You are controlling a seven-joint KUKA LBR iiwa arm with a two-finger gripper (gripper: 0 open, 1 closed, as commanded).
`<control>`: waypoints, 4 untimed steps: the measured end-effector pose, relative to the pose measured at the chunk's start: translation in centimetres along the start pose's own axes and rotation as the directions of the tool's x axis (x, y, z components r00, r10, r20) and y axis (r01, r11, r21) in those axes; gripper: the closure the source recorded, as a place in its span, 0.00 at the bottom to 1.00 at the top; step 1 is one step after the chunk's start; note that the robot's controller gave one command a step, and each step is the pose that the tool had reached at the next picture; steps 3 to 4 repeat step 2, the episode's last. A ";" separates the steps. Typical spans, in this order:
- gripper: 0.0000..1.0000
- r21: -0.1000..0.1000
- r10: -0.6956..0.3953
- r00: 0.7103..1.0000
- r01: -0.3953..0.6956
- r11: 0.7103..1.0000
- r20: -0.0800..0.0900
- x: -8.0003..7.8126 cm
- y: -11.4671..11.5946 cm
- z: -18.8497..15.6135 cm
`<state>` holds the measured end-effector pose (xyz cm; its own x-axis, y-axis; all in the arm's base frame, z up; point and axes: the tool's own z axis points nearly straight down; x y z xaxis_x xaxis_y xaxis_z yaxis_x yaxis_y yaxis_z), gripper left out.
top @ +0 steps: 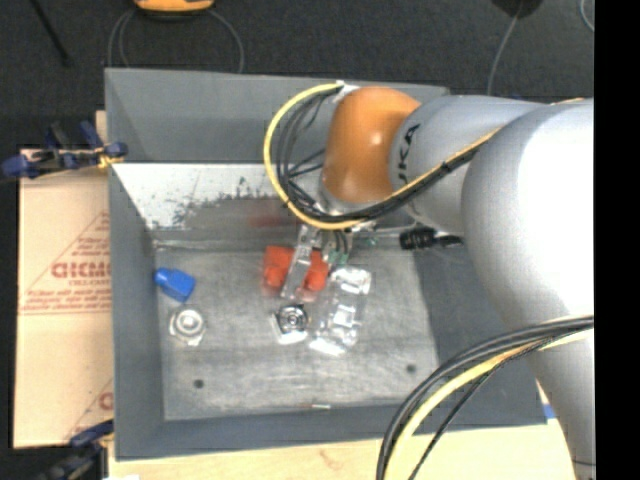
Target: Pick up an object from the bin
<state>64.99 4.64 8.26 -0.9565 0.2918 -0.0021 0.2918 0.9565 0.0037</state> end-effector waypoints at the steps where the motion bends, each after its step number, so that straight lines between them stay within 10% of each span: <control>1: 1.00 -0.002 -0.010 1.000 0.010 1.000 0.010 -0.7 -0.5 -10.4; 2: 1.00 0.006 -0.223 0.975 0.223 0.975 0.008 0.8 -5.1 -18.1; 4: 1.00 0.006 -0.223 0.975 0.223 0.975 0.008 0.8 -5.1 -18.1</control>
Offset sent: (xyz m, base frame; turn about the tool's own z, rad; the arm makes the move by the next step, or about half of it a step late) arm 0.0020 -0.0073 0.0979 -0.0090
